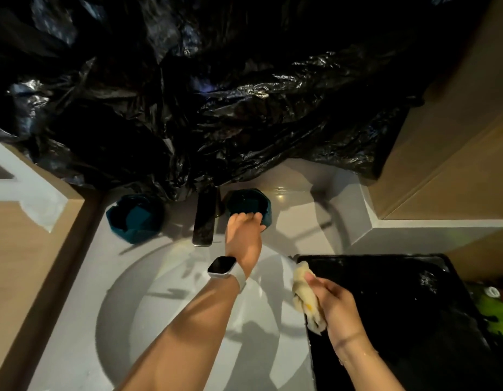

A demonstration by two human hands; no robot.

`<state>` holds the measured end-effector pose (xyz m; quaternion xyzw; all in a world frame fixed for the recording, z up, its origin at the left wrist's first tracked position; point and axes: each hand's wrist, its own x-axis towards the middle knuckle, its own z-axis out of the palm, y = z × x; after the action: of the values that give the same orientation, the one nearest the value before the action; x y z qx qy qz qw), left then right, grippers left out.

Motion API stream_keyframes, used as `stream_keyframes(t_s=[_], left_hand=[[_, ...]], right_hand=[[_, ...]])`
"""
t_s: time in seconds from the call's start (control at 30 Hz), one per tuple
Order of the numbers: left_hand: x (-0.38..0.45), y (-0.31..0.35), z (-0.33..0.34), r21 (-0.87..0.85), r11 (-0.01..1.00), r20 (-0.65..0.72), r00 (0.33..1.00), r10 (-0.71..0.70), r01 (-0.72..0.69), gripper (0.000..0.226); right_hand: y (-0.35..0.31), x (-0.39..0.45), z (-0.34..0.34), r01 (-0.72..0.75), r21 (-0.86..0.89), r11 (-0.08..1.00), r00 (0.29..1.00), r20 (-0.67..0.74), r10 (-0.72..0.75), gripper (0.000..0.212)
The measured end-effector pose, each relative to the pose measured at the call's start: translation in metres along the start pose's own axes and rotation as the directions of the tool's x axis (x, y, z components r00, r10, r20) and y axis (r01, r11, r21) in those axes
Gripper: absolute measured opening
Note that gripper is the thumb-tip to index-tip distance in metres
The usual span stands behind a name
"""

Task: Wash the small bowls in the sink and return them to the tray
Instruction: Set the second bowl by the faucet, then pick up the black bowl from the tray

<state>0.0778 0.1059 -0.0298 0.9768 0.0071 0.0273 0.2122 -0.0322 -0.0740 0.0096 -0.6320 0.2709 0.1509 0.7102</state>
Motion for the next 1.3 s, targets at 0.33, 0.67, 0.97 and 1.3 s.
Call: stream_keyframes(t_s=[0.33,0.67,0.97,1.3], left_hand=[[0.000,0.022,-0.017,0.068,0.994,-0.022,0.996,-0.081,0.082,0.039],[-0.035,0.157,0.004,-0.451,0.885,0.350,0.891,0.290,-0.111,0.018],[-0.019,0.260,0.056,-0.488,0.846,0.688,0.690,0.223,0.214,0.034],[-0.009,0.282,0.086,-0.392,0.905,0.684,0.710,0.168,0.163,0.018]], right_hand=[[0.000,-0.007,-0.021,0.106,-0.072,0.992,0.989,-0.094,-0.113,0.022],[0.000,-0.031,-0.110,0.248,-0.116,0.962,0.930,-0.251,-0.270,0.008],[0.017,-0.031,-0.151,0.217,-0.331,0.918,0.840,-0.417,-0.349,0.010],[0.028,-0.034,-0.154,0.217,-0.366,0.905,0.850,-0.386,-0.360,0.007]])
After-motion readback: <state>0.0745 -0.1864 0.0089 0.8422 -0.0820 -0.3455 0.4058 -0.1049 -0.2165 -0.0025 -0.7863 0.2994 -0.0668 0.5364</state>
